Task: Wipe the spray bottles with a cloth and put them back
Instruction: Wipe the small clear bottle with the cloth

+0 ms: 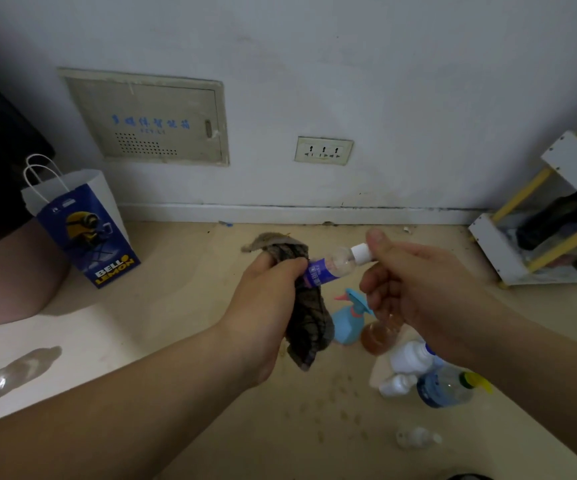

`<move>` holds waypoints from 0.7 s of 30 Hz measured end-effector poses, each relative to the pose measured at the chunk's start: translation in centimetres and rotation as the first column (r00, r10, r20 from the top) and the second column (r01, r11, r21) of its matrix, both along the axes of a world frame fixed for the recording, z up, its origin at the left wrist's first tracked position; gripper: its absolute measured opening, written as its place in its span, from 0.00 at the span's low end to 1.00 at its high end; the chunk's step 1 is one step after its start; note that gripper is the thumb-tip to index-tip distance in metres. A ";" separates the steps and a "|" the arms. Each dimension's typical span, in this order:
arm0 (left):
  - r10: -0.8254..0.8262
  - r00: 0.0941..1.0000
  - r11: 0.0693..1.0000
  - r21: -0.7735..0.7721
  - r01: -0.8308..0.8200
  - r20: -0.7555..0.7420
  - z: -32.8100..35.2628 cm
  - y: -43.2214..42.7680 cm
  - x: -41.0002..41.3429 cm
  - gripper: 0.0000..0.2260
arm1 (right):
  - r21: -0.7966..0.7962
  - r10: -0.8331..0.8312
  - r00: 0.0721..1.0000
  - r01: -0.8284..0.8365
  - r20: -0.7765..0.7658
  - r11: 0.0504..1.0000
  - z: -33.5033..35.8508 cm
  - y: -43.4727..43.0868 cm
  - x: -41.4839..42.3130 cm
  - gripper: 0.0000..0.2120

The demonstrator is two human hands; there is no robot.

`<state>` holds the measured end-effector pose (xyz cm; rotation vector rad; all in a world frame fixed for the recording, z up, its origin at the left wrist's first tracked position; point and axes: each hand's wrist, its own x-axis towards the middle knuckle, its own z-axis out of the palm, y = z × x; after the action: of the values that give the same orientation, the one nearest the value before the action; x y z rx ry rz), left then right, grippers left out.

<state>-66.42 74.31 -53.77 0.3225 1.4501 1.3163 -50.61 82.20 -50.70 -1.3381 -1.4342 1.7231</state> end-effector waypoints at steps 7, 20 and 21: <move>-0.258 0.923 0.964 -0.019 0.264 -0.286 -0.4 -0.7 0.9 0.12 | 0.188 0.117 0.980 -0.146 0.160 0.971 -0.4 0.5 1.2 0.09; -0.364 0.930 0.889 -0.277 0.365 0.055 -4.4 0.5 2.3 0.16 | 0.463 0.025 0.830 -0.336 0.558 0.820 -2.0 1.3 5.5 0.08; -0.352 0.934 0.897 -0.264 0.353 0.055 -4.3 0.6 2.3 0.16 | 0.469 -0.007 0.806 -0.338 0.592 0.816 -2.4 1.2 6.2 0.07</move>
<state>-64.13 74.94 -58.10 0.3792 1.4641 0.8145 -44.44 83.37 -53.09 -1.4627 -2.2441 0.8536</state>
